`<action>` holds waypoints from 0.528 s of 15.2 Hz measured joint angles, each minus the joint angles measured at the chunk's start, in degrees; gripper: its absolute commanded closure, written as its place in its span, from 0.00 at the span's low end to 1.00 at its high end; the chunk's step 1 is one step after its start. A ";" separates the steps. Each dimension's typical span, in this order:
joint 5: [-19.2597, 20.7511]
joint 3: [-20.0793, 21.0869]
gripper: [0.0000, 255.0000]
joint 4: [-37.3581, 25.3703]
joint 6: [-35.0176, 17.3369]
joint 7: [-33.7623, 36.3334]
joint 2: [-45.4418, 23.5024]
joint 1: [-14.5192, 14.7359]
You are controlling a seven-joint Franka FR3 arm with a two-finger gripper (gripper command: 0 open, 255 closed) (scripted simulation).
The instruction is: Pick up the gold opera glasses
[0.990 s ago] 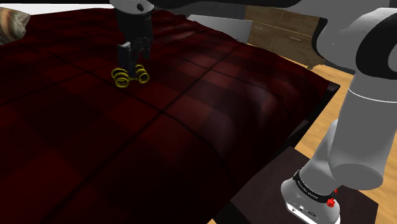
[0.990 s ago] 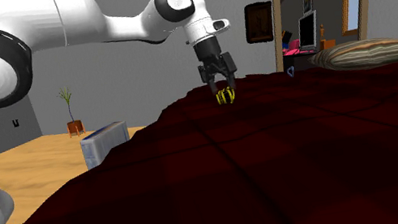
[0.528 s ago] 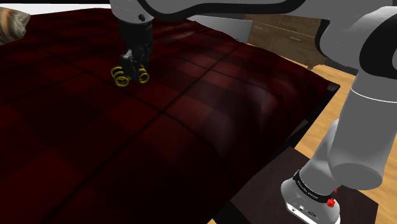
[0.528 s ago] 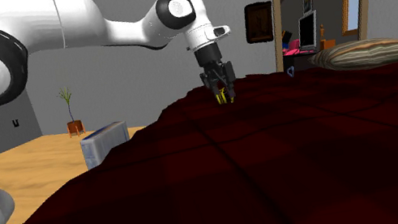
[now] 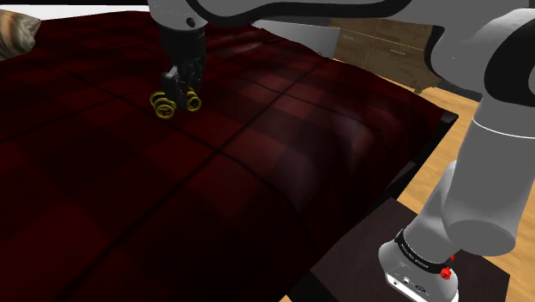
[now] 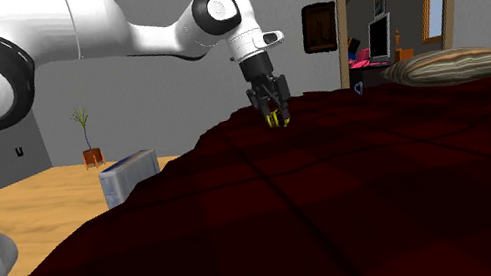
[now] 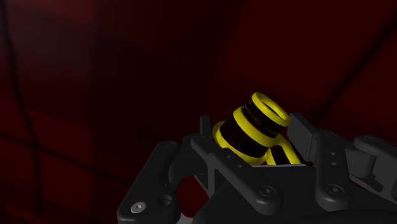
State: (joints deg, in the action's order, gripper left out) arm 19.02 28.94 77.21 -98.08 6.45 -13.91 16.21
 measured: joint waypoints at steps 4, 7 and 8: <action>0.62 0.05 1.00 -4.57 3.40 -0.48 -1.38 0.79; 1.18 0.13 1.00 -8.22 6.12 -0.73 -2.41 1.59; 1.32 0.14 1.00 -9.34 6.99 -0.89 -2.67 1.79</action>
State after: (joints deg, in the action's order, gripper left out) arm 20.34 29.08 67.87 -91.09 5.56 -16.58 18.00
